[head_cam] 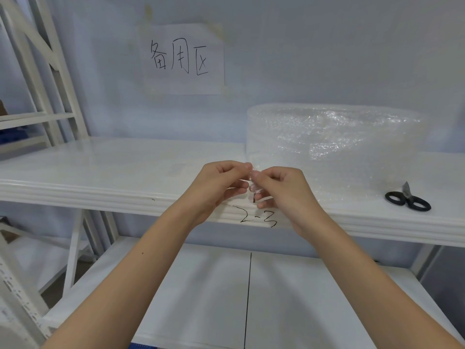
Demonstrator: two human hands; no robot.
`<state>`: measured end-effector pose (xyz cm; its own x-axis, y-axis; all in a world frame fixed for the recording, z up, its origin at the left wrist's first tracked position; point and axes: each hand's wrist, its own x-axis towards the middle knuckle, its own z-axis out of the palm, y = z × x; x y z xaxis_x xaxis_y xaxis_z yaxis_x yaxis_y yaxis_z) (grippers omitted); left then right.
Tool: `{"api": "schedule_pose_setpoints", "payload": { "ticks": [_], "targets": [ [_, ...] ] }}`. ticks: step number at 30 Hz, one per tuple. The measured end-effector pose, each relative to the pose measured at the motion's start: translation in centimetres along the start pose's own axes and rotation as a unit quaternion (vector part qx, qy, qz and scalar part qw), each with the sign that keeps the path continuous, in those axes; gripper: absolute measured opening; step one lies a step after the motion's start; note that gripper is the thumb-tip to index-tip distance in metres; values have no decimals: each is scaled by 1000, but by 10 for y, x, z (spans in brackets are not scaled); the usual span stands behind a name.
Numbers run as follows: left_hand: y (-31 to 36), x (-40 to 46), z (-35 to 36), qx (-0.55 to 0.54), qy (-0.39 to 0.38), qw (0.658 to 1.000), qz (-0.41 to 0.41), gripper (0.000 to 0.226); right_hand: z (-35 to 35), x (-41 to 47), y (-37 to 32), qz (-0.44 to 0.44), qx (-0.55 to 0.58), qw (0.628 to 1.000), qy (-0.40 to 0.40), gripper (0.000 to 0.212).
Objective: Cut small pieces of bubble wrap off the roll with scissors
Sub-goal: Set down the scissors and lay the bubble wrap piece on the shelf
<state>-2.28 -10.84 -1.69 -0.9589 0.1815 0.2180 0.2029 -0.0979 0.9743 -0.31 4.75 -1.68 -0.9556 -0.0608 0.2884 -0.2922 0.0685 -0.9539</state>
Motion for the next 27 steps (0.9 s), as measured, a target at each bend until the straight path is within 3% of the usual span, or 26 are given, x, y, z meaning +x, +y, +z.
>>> {"api": "schedule_pose_setpoints", "payload": {
  "ticks": [5,27],
  "targets": [
    [0,-2,-4,20,4,1000,-1,11,3,2,3,5,1,1000,-4,22],
    [5,5,-10,30,8,999,11,6,0,9,2,2,6,1000,2,22]
  ]
}}
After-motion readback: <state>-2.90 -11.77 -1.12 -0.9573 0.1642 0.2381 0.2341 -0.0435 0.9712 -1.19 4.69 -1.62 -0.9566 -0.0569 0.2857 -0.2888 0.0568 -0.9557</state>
